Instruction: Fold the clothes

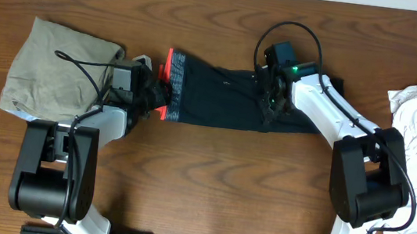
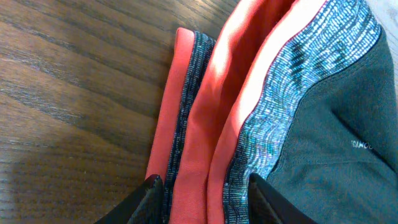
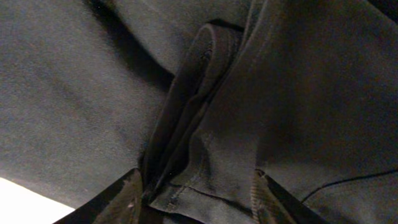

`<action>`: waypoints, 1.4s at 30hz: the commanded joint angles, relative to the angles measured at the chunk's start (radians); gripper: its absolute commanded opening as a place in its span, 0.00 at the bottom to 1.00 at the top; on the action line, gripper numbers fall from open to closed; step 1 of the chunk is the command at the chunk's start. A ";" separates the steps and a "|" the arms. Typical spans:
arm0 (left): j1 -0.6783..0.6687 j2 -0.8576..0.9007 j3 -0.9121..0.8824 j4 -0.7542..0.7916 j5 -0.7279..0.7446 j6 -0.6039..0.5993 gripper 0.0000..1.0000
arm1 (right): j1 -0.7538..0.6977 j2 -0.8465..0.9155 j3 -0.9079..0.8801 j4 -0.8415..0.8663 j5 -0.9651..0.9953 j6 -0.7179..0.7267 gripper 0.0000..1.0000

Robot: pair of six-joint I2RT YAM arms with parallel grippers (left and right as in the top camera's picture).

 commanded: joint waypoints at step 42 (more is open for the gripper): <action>0.004 0.008 0.023 -0.056 0.013 0.020 0.45 | 0.032 -0.020 0.009 0.043 0.051 0.096 0.01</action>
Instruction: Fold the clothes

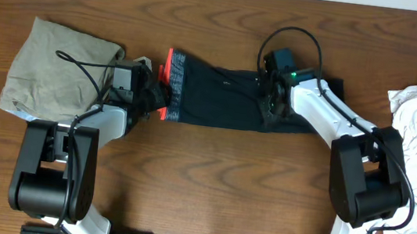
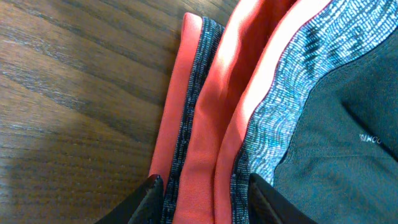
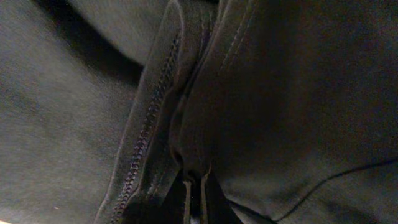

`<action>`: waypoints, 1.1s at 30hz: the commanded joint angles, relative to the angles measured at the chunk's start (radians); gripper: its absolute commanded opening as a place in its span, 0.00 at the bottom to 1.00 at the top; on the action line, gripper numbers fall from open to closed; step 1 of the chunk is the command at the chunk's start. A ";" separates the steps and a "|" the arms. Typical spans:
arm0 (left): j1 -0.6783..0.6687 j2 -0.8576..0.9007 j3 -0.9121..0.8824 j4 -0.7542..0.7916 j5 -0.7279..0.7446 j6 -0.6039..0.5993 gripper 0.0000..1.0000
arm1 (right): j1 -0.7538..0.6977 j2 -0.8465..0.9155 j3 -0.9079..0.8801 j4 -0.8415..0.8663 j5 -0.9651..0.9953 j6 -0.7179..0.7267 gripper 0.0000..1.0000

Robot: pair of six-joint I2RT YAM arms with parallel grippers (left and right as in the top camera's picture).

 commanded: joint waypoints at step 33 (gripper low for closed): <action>0.004 0.008 0.015 -0.021 0.013 0.018 0.53 | 0.064 -0.035 0.154 -0.137 0.124 -0.028 0.43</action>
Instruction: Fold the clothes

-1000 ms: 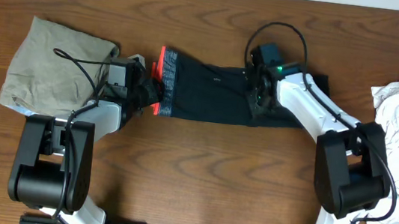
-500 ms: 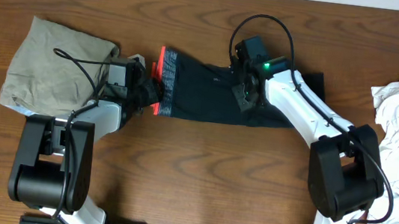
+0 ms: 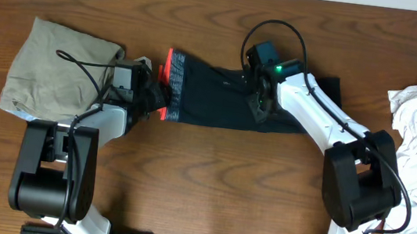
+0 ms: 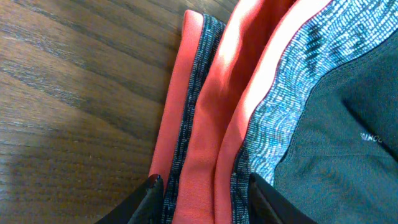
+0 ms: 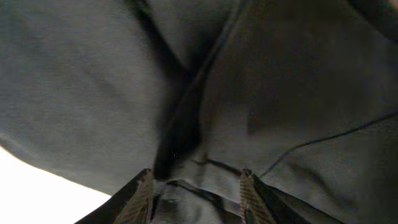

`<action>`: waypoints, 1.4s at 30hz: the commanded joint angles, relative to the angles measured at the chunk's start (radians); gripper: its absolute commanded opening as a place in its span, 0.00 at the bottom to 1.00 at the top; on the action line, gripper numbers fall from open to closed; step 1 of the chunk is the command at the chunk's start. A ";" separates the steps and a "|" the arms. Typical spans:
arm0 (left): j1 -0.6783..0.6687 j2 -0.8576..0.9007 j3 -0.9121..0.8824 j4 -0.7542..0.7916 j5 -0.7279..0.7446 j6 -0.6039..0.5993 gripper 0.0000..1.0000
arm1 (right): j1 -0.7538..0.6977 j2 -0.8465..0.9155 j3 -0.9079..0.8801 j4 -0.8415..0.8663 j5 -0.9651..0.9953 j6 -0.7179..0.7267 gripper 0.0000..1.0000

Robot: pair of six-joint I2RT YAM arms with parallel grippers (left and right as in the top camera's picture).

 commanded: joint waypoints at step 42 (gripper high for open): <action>0.059 -0.115 0.006 0.055 0.216 -0.023 0.06 | -0.262 -0.169 0.047 0.008 0.021 0.008 0.28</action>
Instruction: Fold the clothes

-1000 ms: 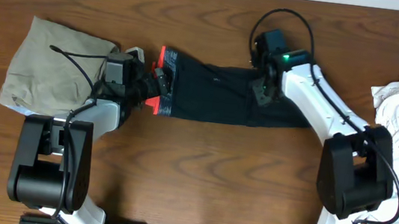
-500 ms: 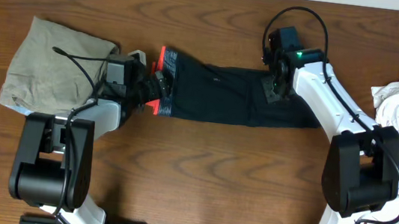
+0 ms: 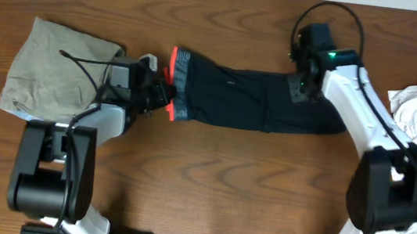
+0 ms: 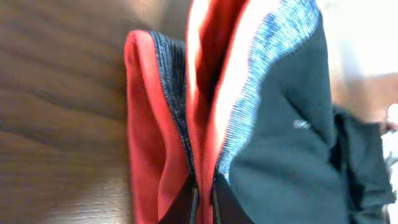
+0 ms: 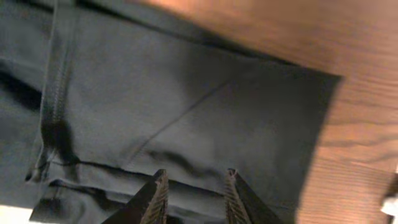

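Dark leggings [image 3: 258, 99] with a red and grey waistband [image 3: 177, 82] lie stretched left to right across the wooden table [image 3: 209, 180]. My left gripper [image 3: 163, 98] is shut on the waistband's red edge [image 4: 143, 137] at the garment's left end; in the left wrist view the jaws [image 4: 202, 202] pinch the red fabric. My right gripper [image 3: 304, 85] hovers open over the leg end [image 5: 186, 106] at the right, its fingertips [image 5: 160, 186] spread above the dark cloth with nothing between them.
A folded olive garment [image 3: 56, 68] lies at the far left, beside the left arm. A heap of white crumpled clothes fills the right edge. Bare wood shows beyond the leg hem [image 5: 360, 124].
My left gripper has shut on the red waistband it stood open around. My right gripper, still open, has moved from the garment's middle to its right end. The leggings lie longer and flatter.
First my right gripper stood open around a fold in the middle of the leggings, then shut on it, then open again a little further left. The left stayed open around the waistband. Now the left grips the waistband and the right is open over the leg end.
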`<action>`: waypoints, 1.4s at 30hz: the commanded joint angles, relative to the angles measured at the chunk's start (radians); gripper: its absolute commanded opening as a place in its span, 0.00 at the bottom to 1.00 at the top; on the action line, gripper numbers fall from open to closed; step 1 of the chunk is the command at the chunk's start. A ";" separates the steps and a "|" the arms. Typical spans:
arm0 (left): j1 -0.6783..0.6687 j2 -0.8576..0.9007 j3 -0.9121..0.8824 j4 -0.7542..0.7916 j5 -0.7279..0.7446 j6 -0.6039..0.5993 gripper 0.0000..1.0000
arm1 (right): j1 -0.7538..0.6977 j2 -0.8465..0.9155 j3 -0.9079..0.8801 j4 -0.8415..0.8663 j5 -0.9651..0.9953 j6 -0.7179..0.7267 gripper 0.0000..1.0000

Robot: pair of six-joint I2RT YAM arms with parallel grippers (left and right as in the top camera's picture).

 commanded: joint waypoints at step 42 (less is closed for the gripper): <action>0.039 -0.033 0.002 -0.395 -0.122 -0.231 0.79 | -0.051 -0.139 0.016 -0.064 -0.039 0.029 0.28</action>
